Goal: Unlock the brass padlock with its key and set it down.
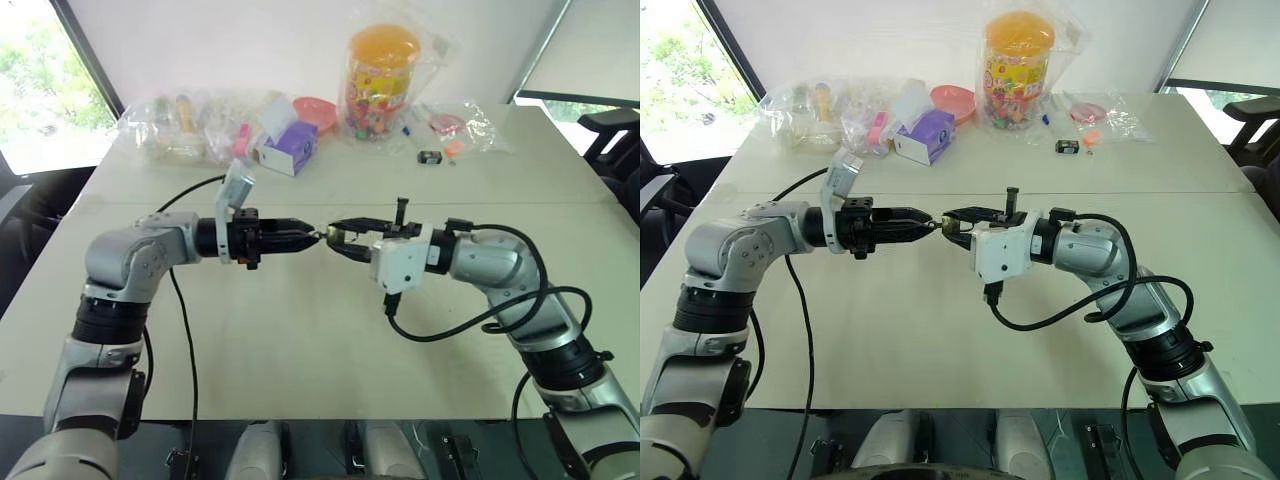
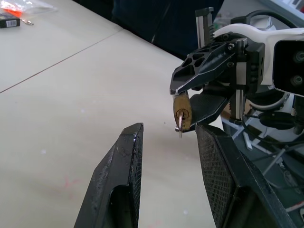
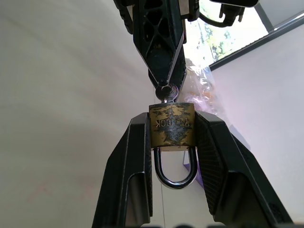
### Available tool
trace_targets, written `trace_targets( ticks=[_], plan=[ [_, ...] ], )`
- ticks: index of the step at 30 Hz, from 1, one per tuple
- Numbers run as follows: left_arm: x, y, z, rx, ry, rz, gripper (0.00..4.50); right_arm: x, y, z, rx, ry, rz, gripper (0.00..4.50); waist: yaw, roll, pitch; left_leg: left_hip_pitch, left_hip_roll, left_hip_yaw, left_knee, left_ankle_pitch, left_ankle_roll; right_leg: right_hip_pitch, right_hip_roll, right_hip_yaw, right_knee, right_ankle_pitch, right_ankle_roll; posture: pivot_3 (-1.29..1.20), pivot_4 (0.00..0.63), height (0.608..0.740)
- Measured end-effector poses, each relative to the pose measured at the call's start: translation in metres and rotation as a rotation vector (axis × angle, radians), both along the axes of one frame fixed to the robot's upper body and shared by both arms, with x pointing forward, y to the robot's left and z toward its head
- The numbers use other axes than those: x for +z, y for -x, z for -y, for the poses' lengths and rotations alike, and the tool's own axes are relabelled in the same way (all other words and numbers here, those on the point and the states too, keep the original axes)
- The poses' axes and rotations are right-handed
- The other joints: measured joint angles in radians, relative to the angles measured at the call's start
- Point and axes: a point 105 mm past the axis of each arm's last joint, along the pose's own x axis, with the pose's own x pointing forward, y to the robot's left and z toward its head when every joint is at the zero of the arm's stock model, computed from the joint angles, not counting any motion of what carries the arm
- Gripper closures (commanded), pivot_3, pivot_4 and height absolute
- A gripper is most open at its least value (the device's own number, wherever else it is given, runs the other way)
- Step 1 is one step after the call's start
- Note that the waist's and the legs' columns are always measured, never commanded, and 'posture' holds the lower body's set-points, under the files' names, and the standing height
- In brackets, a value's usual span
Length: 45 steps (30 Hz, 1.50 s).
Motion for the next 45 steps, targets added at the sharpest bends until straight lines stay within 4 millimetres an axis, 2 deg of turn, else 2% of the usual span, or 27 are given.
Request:
trace_targets(
  ticks=[3, 6, 8, 22, 34, 42, 45],
  plan=[
    [0.0, 0.0, 0.002, -0.001, 0.006, -0.002, 2.74, 0.0, 0.0, 0.0, 0.004, 0.002, -0.006, 3.79, 0.0, 0.0, 0.0, 0.0, 0.0, 0.0, 0.0, 0.0, 0.0, 0.0, 0.0, 0.0, 0.0, 0.0, 0.0, 0.0, 0.15, 0.74],
    [0.0, 0.0, 0.002, 0.0, 0.007, -0.002, 3.53, 0.0, 0.001, 0.0, 0.004, 0.001, -0.013, 3.79, -0.001, 0.0, 0.0, 0.0, 0.0, 0.0, 0.0, 0.0, 0.0, 0.0, 0.0, 0.0, 0.0, 0.0, 0.0, 0.0, 0.15, 0.74],
    [0.001, 0.001, 0.004, -0.011, 0.017, -0.001, 4.44, 0.0, 0.001, 0.0, 0.0, 0.003, -0.016, 3.79, 0.0, 0.0, 0.0, 0.0, 0.0, 0.0, 0.0, 0.0, 0.0, 0.0, 0.0, 0.0, 0.0, 0.0, 0.0, 0.0, 0.15, 0.74],
    [0.004, 0.006, 0.007, -0.031, 0.003, 0.05, 4.44, 0.001, 0.002, 0.001, 0.0, -0.01, -0.068, 3.79, 0.0, 0.0, 0.0, 0.0, 0.0, 0.0, 0.0, 0.0, 0.0, 0.0, 0.0, 0.0, 0.0, 0.0, 0.0, 0.0, 0.15, 0.74],
    [-0.003, 0.013, 0.009, -0.055, -0.089, 0.279, 4.44, -0.004, 0.004, 0.001, -0.001, -0.05, -0.344, 3.79, 0.0, 0.0, 0.0, 0.0, 0.0, 0.0, 0.0, 0.0, 0.0, 0.0, 0.0, 0.0, 0.0, 0.0, 0.0, 0.0, 0.15, 0.74],
    [-0.003, 0.021, 0.009, -0.106, -0.125, 0.391, 4.44, -0.004, 0.012, 0.002, 0.001, -0.131, -0.668, 3.79, 0.001, 0.0, 0.0, 0.0, 0.0, 0.0, 0.0, 0.0, 0.001, 0.0, 0.0, 0.0, 0.0, 0.0, 0.0, 0.0, 0.15, 0.74],
    [-0.001, 0.022, 0.01, -0.113, -0.126, 0.415, 4.44, -0.001, 0.014, 0.002, -0.004, -0.145, -0.708, 3.79, 0.001, 0.0, 0.0, 0.0, 0.0, 0.0, 0.0, -0.001, 0.001, 0.0, 0.0, 0.0, 0.0, 0.0, 0.0, 0.0, 0.15, 0.74]
  ],
)
